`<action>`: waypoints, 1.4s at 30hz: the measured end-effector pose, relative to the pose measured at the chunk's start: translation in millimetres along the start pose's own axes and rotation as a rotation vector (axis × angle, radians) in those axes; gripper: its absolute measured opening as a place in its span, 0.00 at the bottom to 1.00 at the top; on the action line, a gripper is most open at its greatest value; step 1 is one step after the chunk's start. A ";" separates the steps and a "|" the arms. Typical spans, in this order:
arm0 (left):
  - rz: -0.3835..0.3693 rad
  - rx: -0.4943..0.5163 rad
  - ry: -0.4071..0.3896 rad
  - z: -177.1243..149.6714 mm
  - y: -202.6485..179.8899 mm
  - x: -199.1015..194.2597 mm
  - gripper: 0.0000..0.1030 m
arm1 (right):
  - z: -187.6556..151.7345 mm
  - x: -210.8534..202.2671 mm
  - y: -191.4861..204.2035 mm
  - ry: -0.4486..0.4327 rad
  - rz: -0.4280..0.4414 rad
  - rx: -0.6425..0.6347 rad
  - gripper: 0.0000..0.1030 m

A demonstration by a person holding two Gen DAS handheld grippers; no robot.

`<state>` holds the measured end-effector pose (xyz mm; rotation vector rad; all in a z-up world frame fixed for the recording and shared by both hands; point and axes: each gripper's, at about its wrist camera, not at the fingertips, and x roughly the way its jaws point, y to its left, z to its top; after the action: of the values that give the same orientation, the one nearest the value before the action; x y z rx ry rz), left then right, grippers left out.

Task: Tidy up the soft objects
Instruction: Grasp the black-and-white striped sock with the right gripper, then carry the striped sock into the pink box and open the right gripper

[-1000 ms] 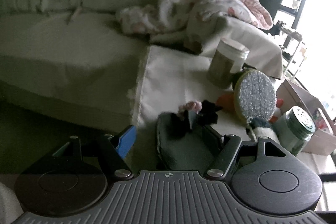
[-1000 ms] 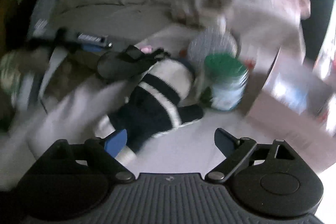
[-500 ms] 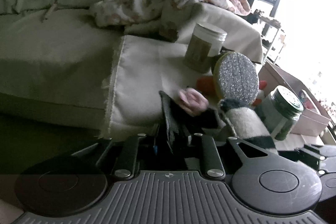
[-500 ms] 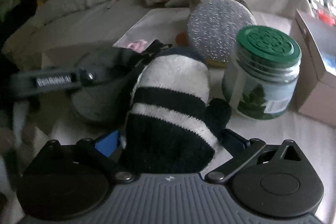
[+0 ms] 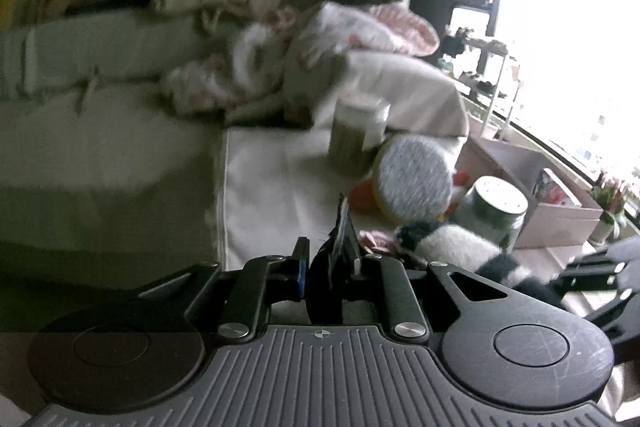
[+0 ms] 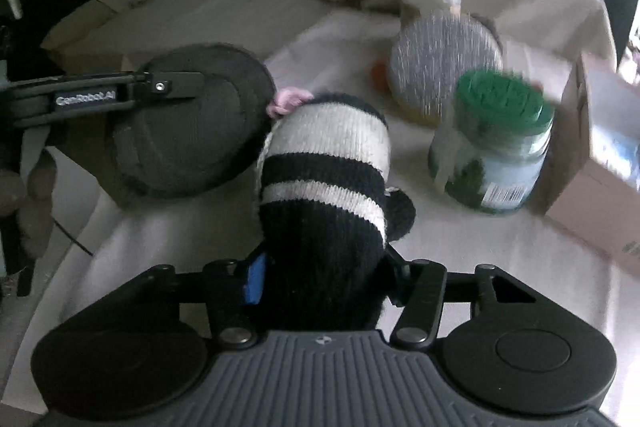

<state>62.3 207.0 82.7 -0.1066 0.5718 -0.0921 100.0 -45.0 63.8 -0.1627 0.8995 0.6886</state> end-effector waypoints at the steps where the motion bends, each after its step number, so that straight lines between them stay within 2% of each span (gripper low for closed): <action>1: 0.004 0.017 -0.011 4.8 -4.1 -4.5 0.17 | 3.9 -10.5 0.4 -0.029 0.004 -0.010 0.53; 7: -0.013 0.087 -0.080 49.2 -32.5 -29.0 0.17 | 38.2 -79.7 -22.1 -0.189 -0.009 -0.006 0.53; 10: -0.021 0.166 -0.147 85.1 -60.4 -39.3 0.17 | 56.8 -120.7 -46.8 -0.285 -0.086 0.013 0.53; 13: -0.057 0.225 -0.196 121.2 -96.1 -37.7 0.17 | 69.4 -163.1 -80.9 -0.376 -0.201 0.045 0.53; 16: -0.145 0.219 -0.196 153.3 -134.9 -17.0 0.17 | 72.2 -194.4 -112.1 -0.429 -0.313 0.081 0.53; 21: -0.341 0.091 -0.108 183.7 -197.0 55.5 0.18 | 56.4 -222.0 -163.3 -0.466 -0.429 0.159 0.53; 24: -0.433 0.021 -0.013 182.1 -228.4 113.4 0.20 | 40.9 -219.7 -189.8 -0.445 -0.459 0.218 0.54; 26: -0.430 -0.002 0.046 171.8 -239.2 144.5 0.20 | 28.1 -212.7 -204.3 -0.414 -0.466 0.255 0.54; 28: -0.391 0.010 0.049 161.5 -241.4 159.0 0.20 | 15.8 -206.0 -214.6 -0.382 -0.467 0.276 0.54; 32: -0.322 0.035 0.014 148.8 -219.5 153.9 0.20 | 7.9 -185.4 -233.3 -0.338 -0.438 0.307 0.54; 37: -0.207 0.057 0.001 122.3 -172.3 125.7 0.20 | 40.5 -128.7 -247.2 -0.290 -0.311 0.379 0.54; 39: -0.208 0.038 0.014 110.6 -150.6 111.4 0.20 | 54.0 -102.2 -246.4 -0.275 -0.307 0.385 0.54; 42: -0.188 -0.029 0.041 90.2 -113.9 102.3 0.20 | 65.0 -55.6 -246.5 -0.207 -0.358 0.367 0.58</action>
<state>190.5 89.0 117.7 -0.1875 0.6029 -0.2691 270.8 -236.6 110.6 0.0745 0.7568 0.1968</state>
